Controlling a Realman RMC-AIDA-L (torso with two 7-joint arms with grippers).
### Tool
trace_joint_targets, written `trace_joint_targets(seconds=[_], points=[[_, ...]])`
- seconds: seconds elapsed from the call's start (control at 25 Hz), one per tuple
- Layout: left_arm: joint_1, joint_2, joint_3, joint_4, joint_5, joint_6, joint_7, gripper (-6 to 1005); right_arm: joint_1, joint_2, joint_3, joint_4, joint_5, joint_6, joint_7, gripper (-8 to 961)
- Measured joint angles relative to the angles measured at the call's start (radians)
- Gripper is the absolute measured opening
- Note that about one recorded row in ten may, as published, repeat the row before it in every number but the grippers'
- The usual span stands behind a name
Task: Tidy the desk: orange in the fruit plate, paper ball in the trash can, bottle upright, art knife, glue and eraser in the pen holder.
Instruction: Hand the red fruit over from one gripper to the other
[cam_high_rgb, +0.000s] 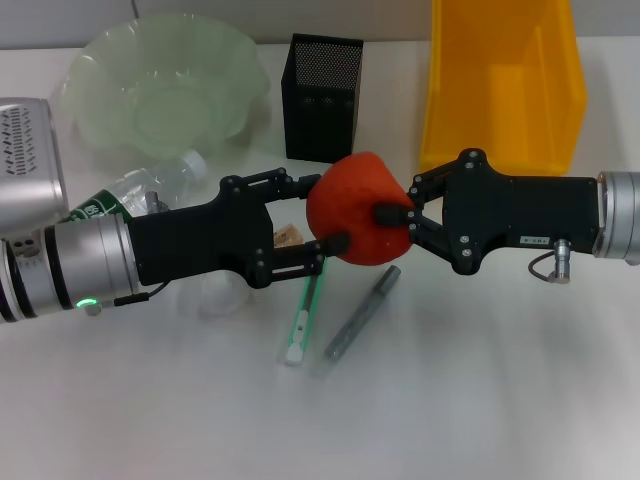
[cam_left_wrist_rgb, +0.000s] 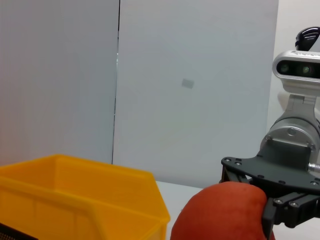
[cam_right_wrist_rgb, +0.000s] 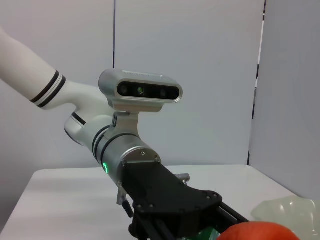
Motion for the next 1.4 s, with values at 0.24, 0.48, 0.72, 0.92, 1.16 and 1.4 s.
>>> trace_joint_targets(seconds=[0.24,0.48,0.72,0.92,1.16,1.4], points=[[-0.005,0.003,0.005,0.004,-0.001,-0.018,0.0,634,-0.001,0.0,0.002,0.003,0.0,0.002,-0.001,46],[-0.009,0.004,0.002,0.001,-0.001,-0.022,0.001,496,0.0,-0.001,0.002,0.013,0.0,0.019,0.002,47],[-0.009,0.004,0.005,0.0,-0.001,-0.031,0.0,320,0.003,0.0,-0.004,0.027,0.0,0.027,0.038,48],[-0.01,0.003,0.004,0.0,-0.001,-0.031,-0.004,298,0.004,0.0,0.008,0.04,-0.002,0.029,0.068,48],[-0.007,0.003,-0.001,0.0,-0.001,-0.031,-0.005,272,-0.001,0.001,0.016,0.055,-0.002,0.041,0.07,116],[-0.006,0.003,-0.009,0.0,-0.005,-0.034,-0.008,192,-0.014,0.003,0.025,0.062,-0.001,0.07,0.093,358]])
